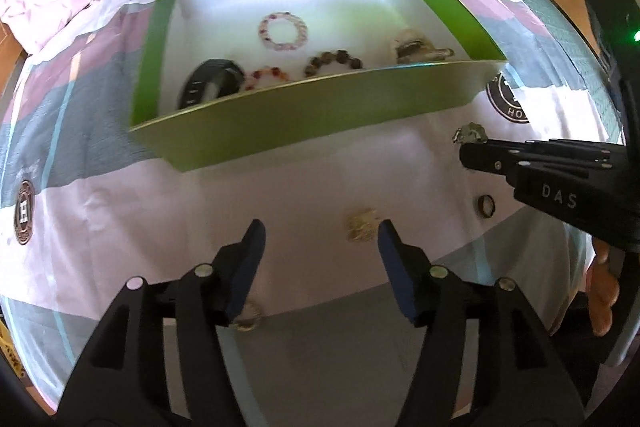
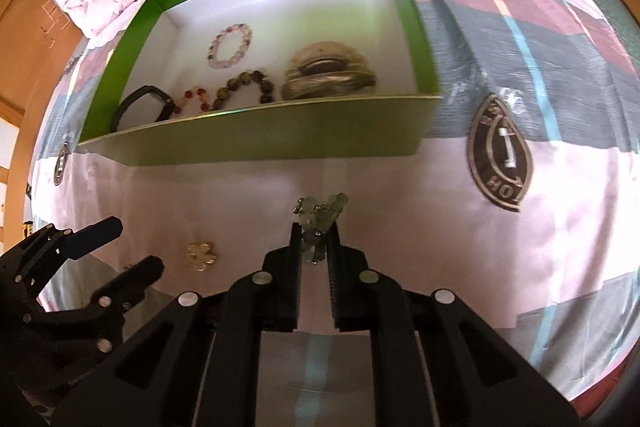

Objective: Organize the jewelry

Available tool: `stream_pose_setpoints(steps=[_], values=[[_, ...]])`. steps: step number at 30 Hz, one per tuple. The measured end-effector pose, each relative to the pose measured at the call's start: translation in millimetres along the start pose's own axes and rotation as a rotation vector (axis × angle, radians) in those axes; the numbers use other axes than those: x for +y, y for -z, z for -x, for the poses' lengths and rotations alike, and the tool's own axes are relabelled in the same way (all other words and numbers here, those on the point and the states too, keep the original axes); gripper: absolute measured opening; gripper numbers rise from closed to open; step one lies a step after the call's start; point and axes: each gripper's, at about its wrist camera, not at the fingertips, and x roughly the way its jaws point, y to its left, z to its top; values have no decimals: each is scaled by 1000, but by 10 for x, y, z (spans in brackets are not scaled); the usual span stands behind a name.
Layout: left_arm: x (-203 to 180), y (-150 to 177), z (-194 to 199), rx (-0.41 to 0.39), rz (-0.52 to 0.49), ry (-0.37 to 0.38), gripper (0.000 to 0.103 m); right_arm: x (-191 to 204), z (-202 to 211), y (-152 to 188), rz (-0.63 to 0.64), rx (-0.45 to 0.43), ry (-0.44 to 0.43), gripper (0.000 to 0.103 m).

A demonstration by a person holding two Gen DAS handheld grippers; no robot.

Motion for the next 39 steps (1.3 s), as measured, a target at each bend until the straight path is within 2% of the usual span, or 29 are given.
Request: stream_pose_setpoints(steps=[3,7,8,9,10,12,15,19,24,27,29,32,33,36,39], values=[[-128,-9,-146,11,-7,5,62,-88,38,41,-2,5,10,12],[-216,6,-334,39,-22,-58,64,-81,21,75,10,18,10,12],[-216,18,-382,53,-25,-75,57,-72,31,82,15,18,9,12],[-206,23,-398,59,-20,-84,44,-62,37,93,19,18,6,12],[-176,29,-405,58,-4,-90,41,-47,48,101,24,16,-3,12],[-107,17,-369,52,26,-94,20,59,13,47,35,14,-10,12],[76,31,-301,48,97,-131,20,178,-5,70,72,18,-13,11],[294,76,-215,56,165,-119,20,304,-83,118,115,44,-13,12],[354,113,-78,30,147,-126,28,381,-118,152,123,66,-35,13],[313,120,-55,28,142,-126,32,357,-67,135,106,53,-48,27],[293,132,-61,29,140,-124,34,345,-34,110,98,34,-42,29],[299,131,-59,25,136,-127,46,316,-20,93,83,20,-29,36],[303,154,-50,24,132,-128,46,298,-18,88,75,18,-27,39],[325,96,-74,24,132,-130,53,218,-10,83,51,16,-14,40],[351,71,-89,20,148,-136,63,152,-14,70,21,16,-2,50]])
